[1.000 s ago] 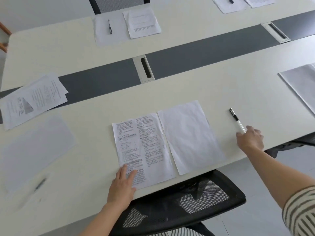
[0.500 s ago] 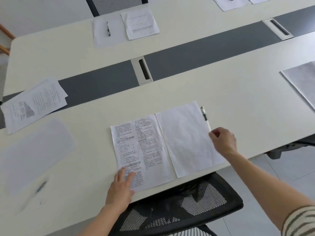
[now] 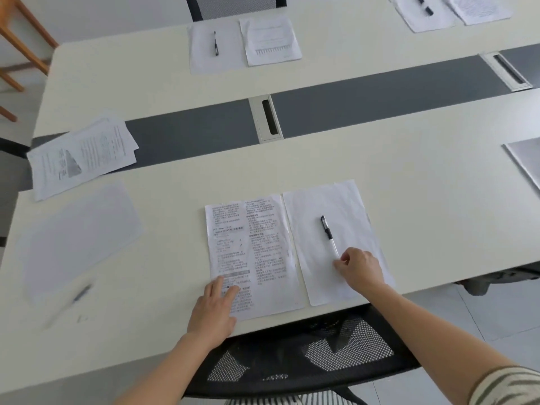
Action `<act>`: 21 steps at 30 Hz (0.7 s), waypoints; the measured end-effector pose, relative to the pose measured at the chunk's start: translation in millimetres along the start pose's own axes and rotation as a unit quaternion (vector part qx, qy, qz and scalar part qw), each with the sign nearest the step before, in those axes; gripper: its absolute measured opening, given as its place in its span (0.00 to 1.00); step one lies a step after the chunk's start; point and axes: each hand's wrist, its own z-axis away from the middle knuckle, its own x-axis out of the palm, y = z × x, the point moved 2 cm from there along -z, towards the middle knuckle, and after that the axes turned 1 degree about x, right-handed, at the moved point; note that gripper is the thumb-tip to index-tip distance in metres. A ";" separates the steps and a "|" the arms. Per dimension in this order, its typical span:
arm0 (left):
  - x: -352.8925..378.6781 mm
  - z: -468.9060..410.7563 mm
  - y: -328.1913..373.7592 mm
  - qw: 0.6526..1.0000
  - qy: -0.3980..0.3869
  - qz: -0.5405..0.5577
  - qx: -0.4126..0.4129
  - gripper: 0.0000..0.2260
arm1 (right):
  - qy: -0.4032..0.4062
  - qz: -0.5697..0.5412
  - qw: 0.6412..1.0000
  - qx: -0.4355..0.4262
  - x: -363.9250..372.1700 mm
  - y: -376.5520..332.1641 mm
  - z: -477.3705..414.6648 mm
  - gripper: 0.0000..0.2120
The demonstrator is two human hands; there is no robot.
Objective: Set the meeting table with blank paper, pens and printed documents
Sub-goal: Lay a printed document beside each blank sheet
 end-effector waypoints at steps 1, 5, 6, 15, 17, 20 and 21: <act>-3.0 -0.5 0.0 1.000 -0.001 -0.002 0.003 0.28 | 0.000 0.008 1.000 -0.006 -2.2 -0.9 1.7 0.12; -15.5 2.4 -0.4 0.999 0.026 0.036 -0.011 0.21 | 0.006 0.019 0.998 -0.062 -21.8 -15.0 20.7 0.14; -18.6 3.3 -0.1 0.997 0.042 0.061 -0.016 0.20 | -0.001 0.006 0.997 -0.076 -26.5 -19.8 26.5 0.13; -73.6 93.7 7.6 0.789 0.173 0.577 -0.120 0.05 | -0.113 -0.213 0.952 -0.189 -44.0 -69.2 103.4 0.03; -69.4 131.0 5.3 0.744 0.182 0.628 -0.136 0.08 | -0.147 -0.233 0.941 -0.197 -34.2 -75.8 124.5 0.03; -53.6 185.8 0.9 0.687 0.192 0.676 -0.183 0.08 | -0.184 -0.235 0.930 -0.214 -20.1 -84.4 159.3 0.03; -47.1 201.8 -1.8 0.668 0.197 0.690 -0.198 0.09 | -0.194 -0.228 0.927 -0.224 -16.8 -88.3 171.0 0.03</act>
